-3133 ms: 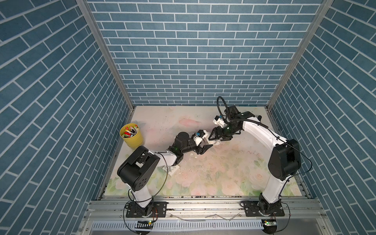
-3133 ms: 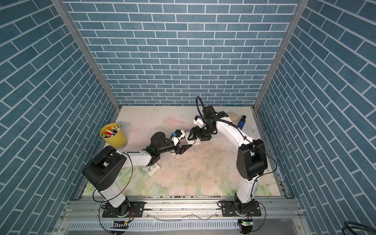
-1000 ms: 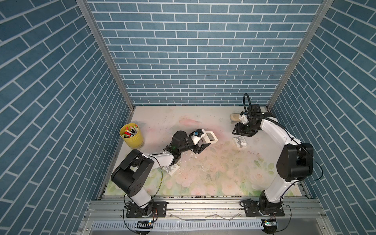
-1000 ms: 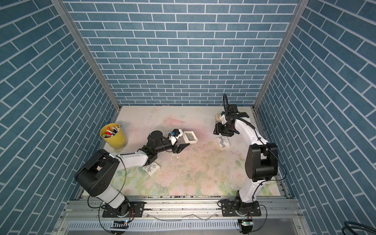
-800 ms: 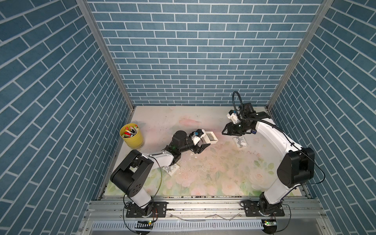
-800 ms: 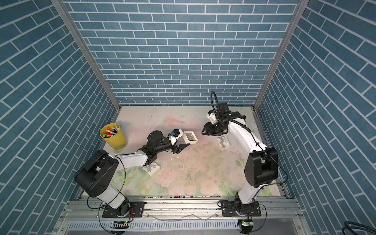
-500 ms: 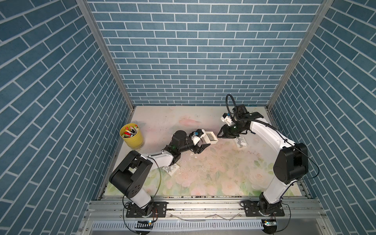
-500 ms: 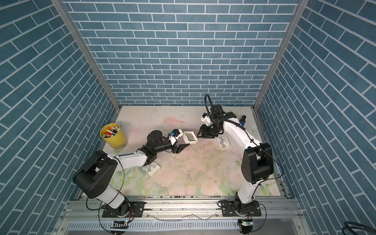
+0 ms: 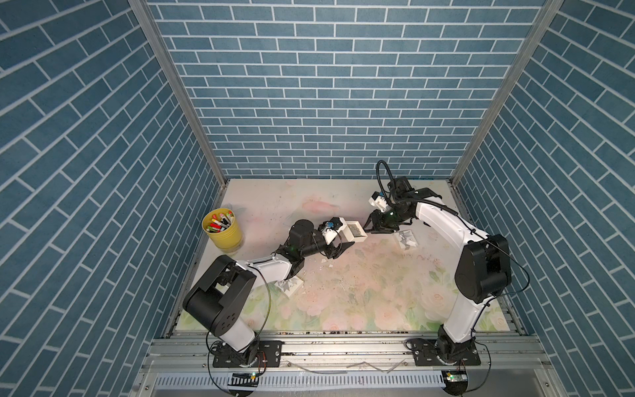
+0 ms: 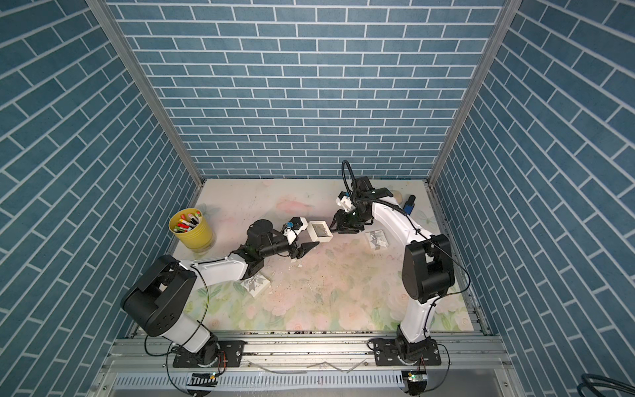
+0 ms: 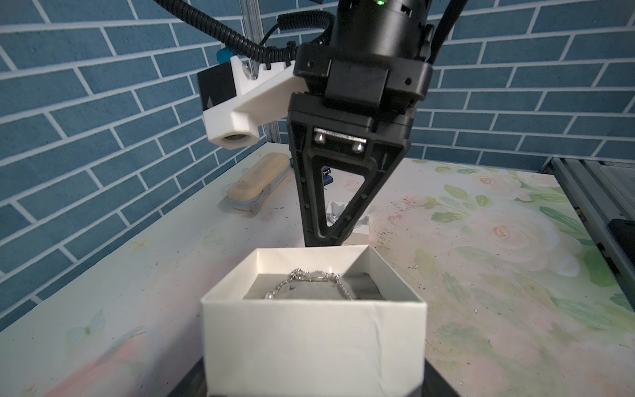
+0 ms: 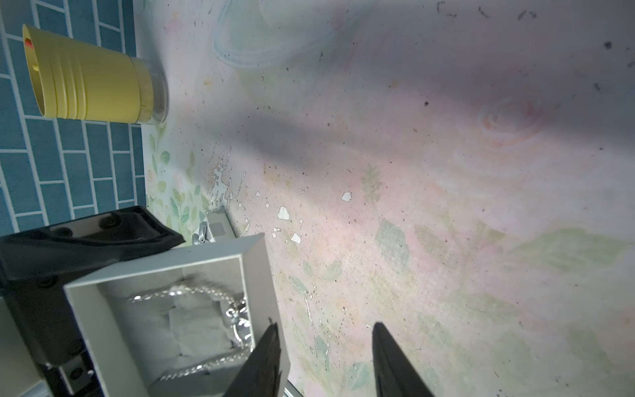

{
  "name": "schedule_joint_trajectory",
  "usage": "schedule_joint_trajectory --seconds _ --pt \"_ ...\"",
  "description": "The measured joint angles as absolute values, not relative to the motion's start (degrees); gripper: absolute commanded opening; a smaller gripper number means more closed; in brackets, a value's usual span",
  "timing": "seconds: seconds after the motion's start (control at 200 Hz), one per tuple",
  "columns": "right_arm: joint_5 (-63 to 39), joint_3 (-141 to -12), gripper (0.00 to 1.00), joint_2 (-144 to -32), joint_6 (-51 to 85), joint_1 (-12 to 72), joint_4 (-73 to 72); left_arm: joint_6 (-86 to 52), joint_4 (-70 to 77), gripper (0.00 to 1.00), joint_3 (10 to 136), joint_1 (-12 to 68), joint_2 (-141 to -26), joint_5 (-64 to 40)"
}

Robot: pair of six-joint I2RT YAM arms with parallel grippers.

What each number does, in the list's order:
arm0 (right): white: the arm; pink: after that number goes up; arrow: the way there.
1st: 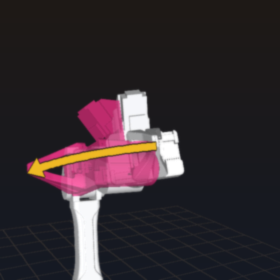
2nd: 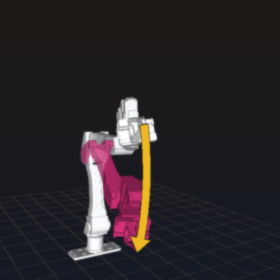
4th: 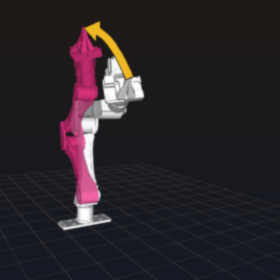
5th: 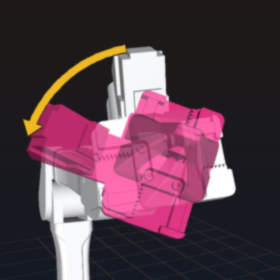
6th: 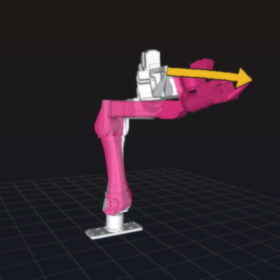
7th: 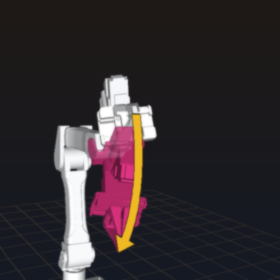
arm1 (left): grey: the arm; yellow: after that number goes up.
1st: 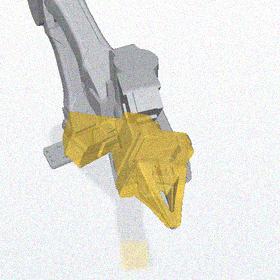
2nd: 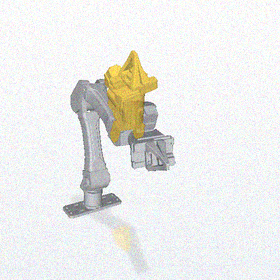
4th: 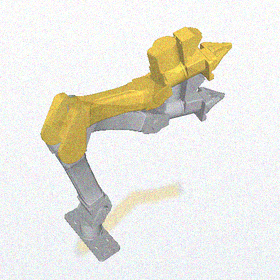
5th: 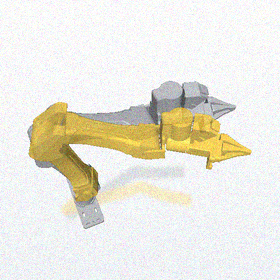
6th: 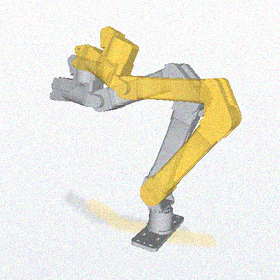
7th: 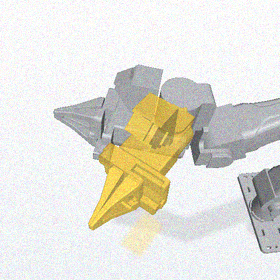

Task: Take the necklace out of the lift-off lid jewelry box
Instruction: Place the jewelry box at the center of the board.

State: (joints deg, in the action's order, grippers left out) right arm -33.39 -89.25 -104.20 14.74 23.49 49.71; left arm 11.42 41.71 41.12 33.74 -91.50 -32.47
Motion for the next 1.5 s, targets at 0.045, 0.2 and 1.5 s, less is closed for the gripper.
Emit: schedule_joint_trajectory --seconds 0.045,0.2,1.5 --pt "-32.75 -89.38 0.45 -104.20 14.76 23.55 49.74 11.44 41.71 0.52 41.12 33.74 -91.50 -32.42" --pt "-26.68 -89.56 0.47 -104.12 15.20 24.12 50.15 11.44 41.36 0.52 41.12 33.78 -91.50 -32.32" --pt "-34.13 -89.56 0.25 -104.07 18.52 26.00 47.51 12.53 39.59 0.52 41.12 33.78 -91.48 -32.23"
